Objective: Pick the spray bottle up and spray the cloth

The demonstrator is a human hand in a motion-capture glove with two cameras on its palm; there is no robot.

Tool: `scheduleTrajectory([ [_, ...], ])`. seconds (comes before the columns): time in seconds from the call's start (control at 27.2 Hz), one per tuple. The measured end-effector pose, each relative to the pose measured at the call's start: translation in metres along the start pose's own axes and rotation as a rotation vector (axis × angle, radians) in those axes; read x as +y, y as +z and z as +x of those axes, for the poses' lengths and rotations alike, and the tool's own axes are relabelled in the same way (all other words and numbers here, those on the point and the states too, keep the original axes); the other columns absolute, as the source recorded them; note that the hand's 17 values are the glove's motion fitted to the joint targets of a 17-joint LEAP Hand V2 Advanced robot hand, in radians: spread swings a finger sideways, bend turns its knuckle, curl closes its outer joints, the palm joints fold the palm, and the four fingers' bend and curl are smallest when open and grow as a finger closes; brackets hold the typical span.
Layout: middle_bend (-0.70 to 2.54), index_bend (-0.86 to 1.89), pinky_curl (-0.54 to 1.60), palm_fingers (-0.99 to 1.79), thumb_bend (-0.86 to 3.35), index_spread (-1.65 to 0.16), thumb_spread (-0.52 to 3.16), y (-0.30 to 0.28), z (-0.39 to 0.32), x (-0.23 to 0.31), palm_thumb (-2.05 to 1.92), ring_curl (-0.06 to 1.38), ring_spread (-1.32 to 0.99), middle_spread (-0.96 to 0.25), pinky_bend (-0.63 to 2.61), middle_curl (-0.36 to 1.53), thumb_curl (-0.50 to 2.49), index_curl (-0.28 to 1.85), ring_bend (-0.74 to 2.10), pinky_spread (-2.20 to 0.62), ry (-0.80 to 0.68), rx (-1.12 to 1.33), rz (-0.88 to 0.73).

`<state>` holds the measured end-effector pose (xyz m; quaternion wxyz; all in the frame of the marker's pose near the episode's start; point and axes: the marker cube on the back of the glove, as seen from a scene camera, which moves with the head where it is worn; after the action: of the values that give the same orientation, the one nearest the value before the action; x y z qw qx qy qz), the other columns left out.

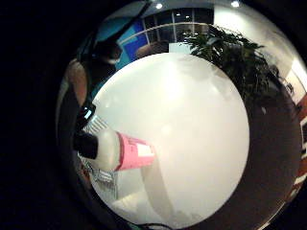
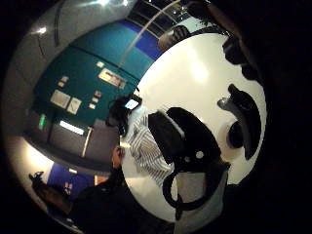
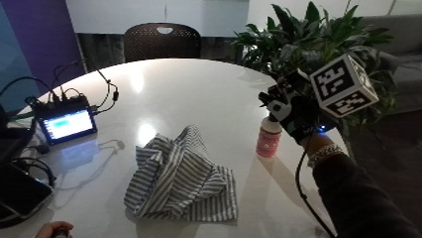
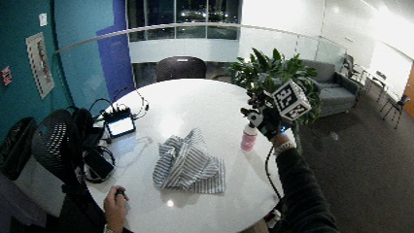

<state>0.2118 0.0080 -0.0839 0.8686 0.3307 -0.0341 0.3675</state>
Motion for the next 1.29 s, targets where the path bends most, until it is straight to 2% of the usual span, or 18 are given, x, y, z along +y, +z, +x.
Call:
scheduleTrajectory([
  [0.29,0.47,0.04,0.30,0.90,-0.01,-0.33,1.15,0.029,0.001,0.009,0.49,0.40,-0.12,-0.11,0.24,0.41,0.24,0.14,0.66,0.09,0.140,-0.207,0.124],
  [0.55,0.44,0.36,0.28,1.12,0.00,-0.28,1.20,0.054,0.000,0.019,0.52,0.37,-0.12,-0.11,0.14,0.42,0.25,0.27,0.51,0.06,0.183,-0.407,0.129],
  [0.66,0.47,0.37,0.28,1.14,0.01,-0.27,1.23,0.062,0.001,0.025,0.55,0.37,-0.13,-0.12,0.13,0.43,0.25,0.31,0.47,0.05,0.169,-0.498,0.132],
  [0.77,0.54,0.35,0.27,1.21,0.00,-0.27,1.25,0.065,0.004,0.028,0.57,0.37,-0.15,-0.14,0.14,0.45,0.25,0.33,0.47,0.03,0.134,-0.522,0.160],
  [0.96,0.50,0.30,0.33,1.43,-0.03,-0.27,1.27,0.059,-0.007,0.031,0.51,0.40,-0.15,-0.15,0.33,0.45,0.22,0.35,0.55,-0.13,0.024,-0.465,0.242],
  [1.29,0.56,0.36,0.36,1.48,-0.02,-0.27,1.28,0.019,-0.077,0.014,0.46,0.44,-0.15,-0.16,0.37,0.47,0.20,0.41,0.65,-0.23,-0.259,-0.356,0.129],
])
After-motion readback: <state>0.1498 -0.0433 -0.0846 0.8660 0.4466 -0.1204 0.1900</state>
